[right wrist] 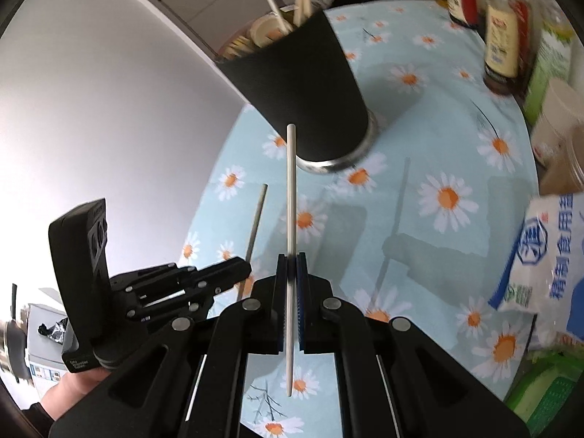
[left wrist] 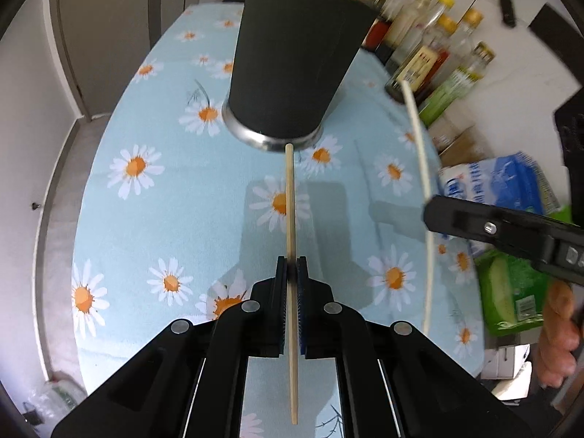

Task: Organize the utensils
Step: 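Lift both held chopsticks and carry them over the black holder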

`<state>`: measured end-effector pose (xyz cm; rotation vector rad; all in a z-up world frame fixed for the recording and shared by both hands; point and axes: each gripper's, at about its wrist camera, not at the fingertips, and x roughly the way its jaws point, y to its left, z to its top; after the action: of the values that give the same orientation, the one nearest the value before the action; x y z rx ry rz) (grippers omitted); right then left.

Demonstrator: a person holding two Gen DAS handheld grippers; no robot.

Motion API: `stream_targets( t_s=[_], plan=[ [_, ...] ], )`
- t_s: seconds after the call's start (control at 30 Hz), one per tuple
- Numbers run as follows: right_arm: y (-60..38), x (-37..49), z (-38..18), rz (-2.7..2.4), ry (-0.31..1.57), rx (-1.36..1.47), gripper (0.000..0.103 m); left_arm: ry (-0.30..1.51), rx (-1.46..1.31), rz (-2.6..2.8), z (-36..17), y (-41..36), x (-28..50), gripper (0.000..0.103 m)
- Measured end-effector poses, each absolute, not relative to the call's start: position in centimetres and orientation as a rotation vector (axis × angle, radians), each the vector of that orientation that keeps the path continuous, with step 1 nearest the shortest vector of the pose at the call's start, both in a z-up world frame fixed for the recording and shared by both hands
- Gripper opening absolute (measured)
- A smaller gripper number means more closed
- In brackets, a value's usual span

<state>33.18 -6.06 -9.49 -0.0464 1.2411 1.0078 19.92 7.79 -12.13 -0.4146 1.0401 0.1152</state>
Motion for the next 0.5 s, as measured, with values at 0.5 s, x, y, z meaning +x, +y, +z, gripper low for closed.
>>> stream_targets(
  t_s=[0.5],
  plan=[
    [-5.2, 33.7, -4.5, 1.092, 0.949, -0.003, 0.006, 0.675, -0.426, 0.07, -4.4, 9.9, 19.3, 0.004]
  ],
)
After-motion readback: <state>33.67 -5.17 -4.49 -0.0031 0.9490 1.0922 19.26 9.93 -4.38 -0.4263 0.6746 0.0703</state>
